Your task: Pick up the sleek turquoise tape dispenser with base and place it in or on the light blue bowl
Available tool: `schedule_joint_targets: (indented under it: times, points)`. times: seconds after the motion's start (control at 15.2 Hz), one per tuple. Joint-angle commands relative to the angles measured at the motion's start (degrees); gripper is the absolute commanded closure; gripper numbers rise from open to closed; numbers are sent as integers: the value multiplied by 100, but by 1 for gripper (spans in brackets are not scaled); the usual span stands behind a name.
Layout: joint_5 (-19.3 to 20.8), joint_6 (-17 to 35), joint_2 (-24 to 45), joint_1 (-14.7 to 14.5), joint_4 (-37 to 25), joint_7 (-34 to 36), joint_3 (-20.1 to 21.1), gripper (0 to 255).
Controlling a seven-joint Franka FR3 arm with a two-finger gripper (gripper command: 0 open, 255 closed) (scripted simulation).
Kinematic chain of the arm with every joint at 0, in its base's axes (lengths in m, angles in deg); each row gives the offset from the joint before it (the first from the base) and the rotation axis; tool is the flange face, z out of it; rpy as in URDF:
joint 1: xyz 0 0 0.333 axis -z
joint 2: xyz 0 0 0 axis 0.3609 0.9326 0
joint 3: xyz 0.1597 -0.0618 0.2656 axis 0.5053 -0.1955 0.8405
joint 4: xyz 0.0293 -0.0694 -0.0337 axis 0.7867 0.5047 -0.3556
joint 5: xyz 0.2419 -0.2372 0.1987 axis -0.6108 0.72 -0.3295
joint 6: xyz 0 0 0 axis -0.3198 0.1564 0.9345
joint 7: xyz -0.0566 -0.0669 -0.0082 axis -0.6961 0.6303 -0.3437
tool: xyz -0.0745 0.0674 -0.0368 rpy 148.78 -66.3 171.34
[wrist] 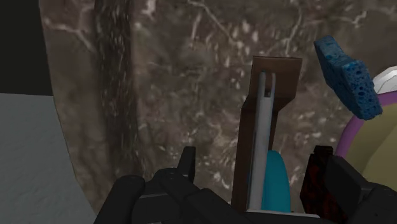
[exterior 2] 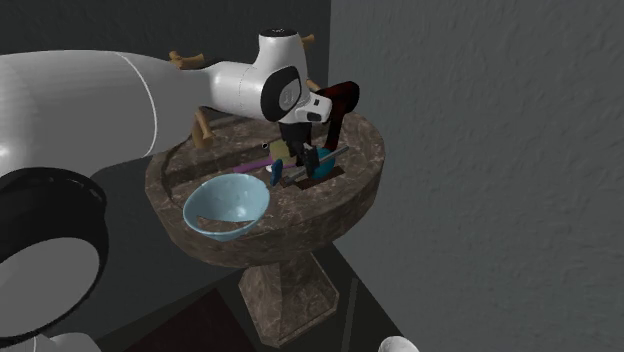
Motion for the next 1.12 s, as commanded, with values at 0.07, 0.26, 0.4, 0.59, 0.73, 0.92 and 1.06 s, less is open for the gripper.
schedule_joint_targets:
  times: [0.07,0.26,0.4,0.59,0.73,0.92,1.06]
  points:
    - [92,166,194,-28,-15,102,14,0]
    - [132,373,281,-29,110,128,8,0]
    - [170,549,364,-30,209,153,2,0]
    - [170,549,363,-30,210,153,2,0]
    - [170,549,363,-30,209,153,3,0]
    - [171,549,364,-29,209,153,3,0]
    - [176,511,389,-27,147,145,0,255]
